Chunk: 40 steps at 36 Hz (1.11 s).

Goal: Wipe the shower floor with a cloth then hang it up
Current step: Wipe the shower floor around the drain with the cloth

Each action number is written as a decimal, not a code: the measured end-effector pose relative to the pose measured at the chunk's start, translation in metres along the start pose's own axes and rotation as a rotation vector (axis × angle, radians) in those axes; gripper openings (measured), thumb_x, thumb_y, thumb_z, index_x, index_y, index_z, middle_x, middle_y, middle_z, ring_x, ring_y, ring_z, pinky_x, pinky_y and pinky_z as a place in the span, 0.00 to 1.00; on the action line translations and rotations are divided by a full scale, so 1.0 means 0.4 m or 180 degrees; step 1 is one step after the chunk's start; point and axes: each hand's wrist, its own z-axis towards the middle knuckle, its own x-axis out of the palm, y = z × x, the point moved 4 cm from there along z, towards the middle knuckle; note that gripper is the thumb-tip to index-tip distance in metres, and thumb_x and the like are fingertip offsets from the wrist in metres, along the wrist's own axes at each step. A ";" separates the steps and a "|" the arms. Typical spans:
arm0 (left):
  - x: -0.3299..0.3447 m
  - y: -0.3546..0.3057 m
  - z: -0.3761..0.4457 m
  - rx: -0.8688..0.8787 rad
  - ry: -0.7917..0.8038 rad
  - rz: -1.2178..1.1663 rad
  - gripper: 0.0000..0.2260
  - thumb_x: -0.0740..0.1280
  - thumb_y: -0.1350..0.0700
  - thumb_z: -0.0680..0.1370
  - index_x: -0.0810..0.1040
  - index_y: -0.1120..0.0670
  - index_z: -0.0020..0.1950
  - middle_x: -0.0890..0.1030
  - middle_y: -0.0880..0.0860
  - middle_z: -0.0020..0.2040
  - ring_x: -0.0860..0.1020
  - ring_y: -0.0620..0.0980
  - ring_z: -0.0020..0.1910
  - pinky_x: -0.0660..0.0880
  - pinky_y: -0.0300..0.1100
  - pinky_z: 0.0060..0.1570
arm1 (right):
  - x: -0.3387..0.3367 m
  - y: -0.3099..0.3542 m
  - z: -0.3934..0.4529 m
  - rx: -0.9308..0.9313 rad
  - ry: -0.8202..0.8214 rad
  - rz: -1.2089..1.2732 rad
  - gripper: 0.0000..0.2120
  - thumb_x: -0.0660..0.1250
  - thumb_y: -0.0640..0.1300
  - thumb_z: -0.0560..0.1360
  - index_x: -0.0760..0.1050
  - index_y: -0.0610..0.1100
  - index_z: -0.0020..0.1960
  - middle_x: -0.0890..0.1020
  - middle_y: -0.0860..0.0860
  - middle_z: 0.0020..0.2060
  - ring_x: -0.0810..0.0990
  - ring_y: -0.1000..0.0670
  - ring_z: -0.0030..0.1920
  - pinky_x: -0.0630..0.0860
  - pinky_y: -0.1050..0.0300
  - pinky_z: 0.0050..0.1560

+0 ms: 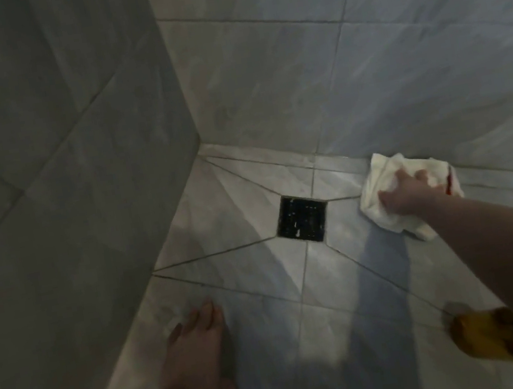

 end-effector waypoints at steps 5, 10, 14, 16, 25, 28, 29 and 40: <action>0.001 -0.003 0.006 -0.0011 -0.0003 -0.0037 0.55 0.76 0.43 0.63 0.46 0.53 0.79 0.45 0.51 0.80 0.51 0.51 0.78 0.58 0.48 0.73 | -0.046 0.141 -0.050 -0.0242 -0.0359 -0.0349 0.36 0.59 0.61 0.70 0.64 0.48 0.75 0.67 0.41 0.73 0.67 0.42 0.73 0.63 0.40 0.70; 0.000 -0.005 0.012 0.0019 0.0006 -0.0092 0.56 0.76 0.43 0.64 0.42 0.52 0.79 0.41 0.50 0.80 0.50 0.50 0.79 0.57 0.46 0.74 | 0.011 0.317 -0.115 -0.1055 0.0123 -0.0603 0.37 0.55 0.59 0.80 0.40 0.48 0.81 0.43 0.46 0.80 0.37 0.46 0.79 0.42 0.32 0.75; -0.001 -0.010 0.014 0.0035 0.0004 -0.0067 0.55 0.75 0.43 0.65 0.42 0.52 0.79 0.40 0.49 0.80 0.50 0.50 0.79 0.57 0.44 0.73 | 0.066 0.458 -0.154 -0.1693 0.0294 -0.0531 0.36 0.60 0.56 0.79 0.47 0.50 0.80 0.45 0.46 0.80 0.39 0.43 0.79 0.39 0.37 0.76; -0.001 -0.011 0.013 0.0028 -0.0006 -0.0042 0.54 0.75 0.44 0.66 0.42 0.51 0.79 0.40 0.49 0.80 0.50 0.50 0.79 0.57 0.44 0.72 | 0.094 0.521 -0.187 -0.1932 0.0405 -0.0424 0.35 0.61 0.56 0.77 0.50 0.53 0.80 0.46 0.47 0.80 0.41 0.39 0.79 0.41 0.36 0.76; -0.012 -0.010 0.009 -0.0084 0.0017 0.0001 0.54 0.76 0.44 0.66 0.42 0.52 0.79 0.41 0.49 0.80 0.51 0.51 0.78 0.56 0.47 0.73 | 0.214 0.609 -0.408 -0.2946 0.0429 -0.0686 0.34 0.63 0.51 0.76 0.52 0.55 0.79 0.52 0.52 0.79 0.40 0.33 0.78 0.47 0.32 0.75; -0.019 -0.006 0.003 -0.0148 0.0023 -0.0031 0.55 0.77 0.45 0.65 0.43 0.52 0.79 0.43 0.48 0.80 0.52 0.50 0.78 0.55 0.49 0.73 | 0.221 0.554 -0.496 -0.3022 0.0290 -0.0506 0.32 0.61 0.50 0.78 0.52 0.55 0.79 0.50 0.53 0.79 0.38 0.33 0.77 0.45 0.34 0.76; -0.021 -0.006 0.000 -0.0169 0.0015 -0.0038 0.55 0.77 0.45 0.65 0.43 0.52 0.79 0.44 0.48 0.80 0.52 0.50 0.78 0.55 0.50 0.73 | 0.223 0.534 -0.513 -0.2982 0.0269 -0.0461 0.32 0.61 0.50 0.78 0.53 0.55 0.79 0.50 0.53 0.79 0.37 0.34 0.77 0.45 0.34 0.75; -0.009 -0.003 -0.009 -0.0270 0.0128 -0.0130 0.54 0.78 0.46 0.64 0.46 0.52 0.79 0.47 0.47 0.80 0.52 0.49 0.78 0.57 0.52 0.74 | 0.282 0.168 -0.615 -0.2488 0.0318 -0.1065 0.36 0.63 0.59 0.68 0.64 0.54 0.74 0.68 0.49 0.74 0.69 0.29 0.69 0.77 0.29 0.52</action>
